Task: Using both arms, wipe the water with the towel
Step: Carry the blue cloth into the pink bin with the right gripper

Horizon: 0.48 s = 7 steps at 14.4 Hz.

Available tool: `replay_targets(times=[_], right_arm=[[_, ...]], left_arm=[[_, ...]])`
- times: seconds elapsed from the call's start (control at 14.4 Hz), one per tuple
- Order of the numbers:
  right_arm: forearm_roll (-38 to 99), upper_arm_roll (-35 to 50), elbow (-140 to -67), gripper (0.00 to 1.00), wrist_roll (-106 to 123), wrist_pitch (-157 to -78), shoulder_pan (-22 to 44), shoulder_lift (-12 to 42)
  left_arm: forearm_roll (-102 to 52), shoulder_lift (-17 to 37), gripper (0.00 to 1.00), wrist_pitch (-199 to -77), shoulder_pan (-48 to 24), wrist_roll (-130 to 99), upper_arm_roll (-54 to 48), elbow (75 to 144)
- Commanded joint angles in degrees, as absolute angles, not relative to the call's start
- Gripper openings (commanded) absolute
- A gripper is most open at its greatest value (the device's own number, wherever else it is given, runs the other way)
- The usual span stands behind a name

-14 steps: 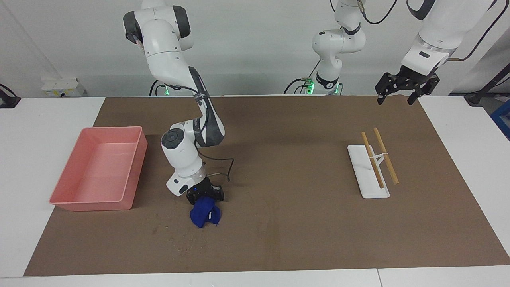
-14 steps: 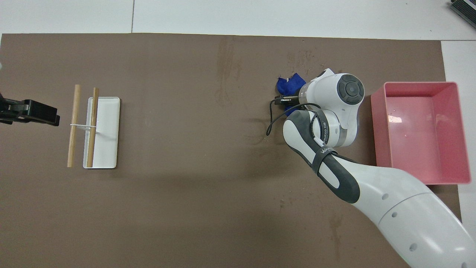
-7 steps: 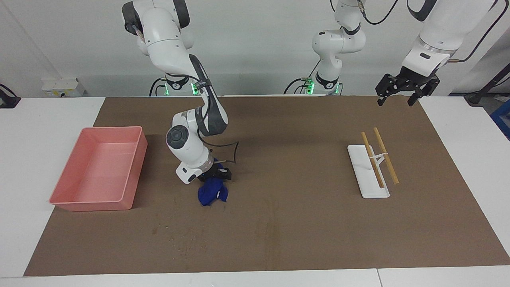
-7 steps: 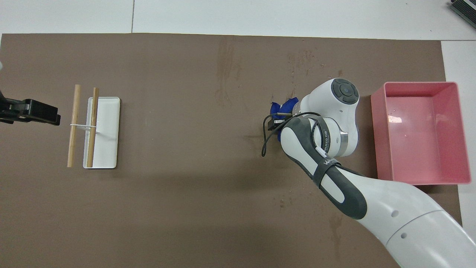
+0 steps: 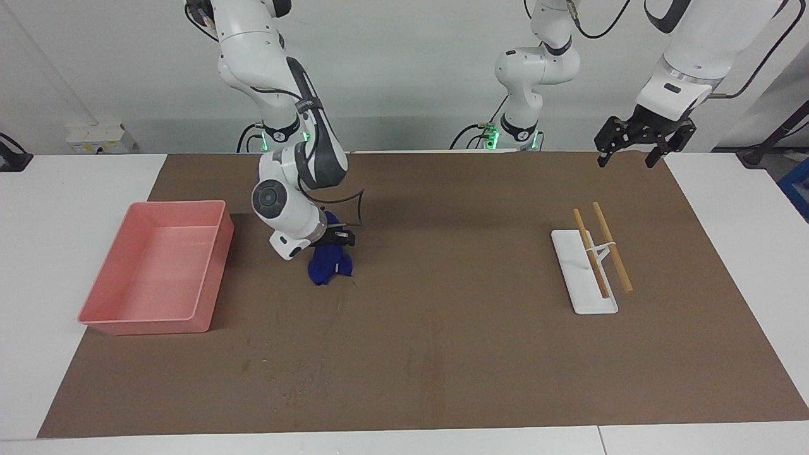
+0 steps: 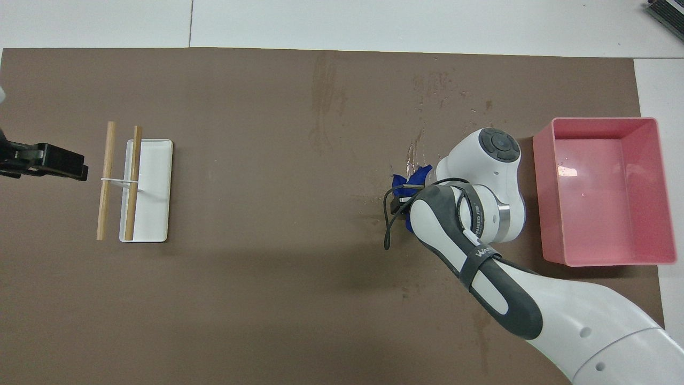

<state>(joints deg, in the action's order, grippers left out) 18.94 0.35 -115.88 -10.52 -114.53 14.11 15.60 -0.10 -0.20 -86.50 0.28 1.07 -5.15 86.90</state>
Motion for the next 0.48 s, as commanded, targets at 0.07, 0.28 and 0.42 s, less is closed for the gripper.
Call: replay_targets(times=[0.07, 0.28, 0.42], right_arm=[[14.09, 0.62, -116.64, 0.0, -8.97, -106.89, 8.89, 8.27], [6.7, 0.62, -110.5, 0.0, -7.22, -97.77, 5.63, 6.07], [2.92, 0.35, -106.81, 0.0, -1.79, -91.87, 2.31, 3.44]], left_arm=[[-0.79, -2.11, 1.0, -86.92, 0.17, 1.05, -4.75, 89.12], [-0.79, -2.11, 1.0, -86.92, 0.26, 1.05, -4.75, 89.12], [-0.79, -2.11, 1.0, -86.92, 0.18, 1.05, -4.75, 89.12]])
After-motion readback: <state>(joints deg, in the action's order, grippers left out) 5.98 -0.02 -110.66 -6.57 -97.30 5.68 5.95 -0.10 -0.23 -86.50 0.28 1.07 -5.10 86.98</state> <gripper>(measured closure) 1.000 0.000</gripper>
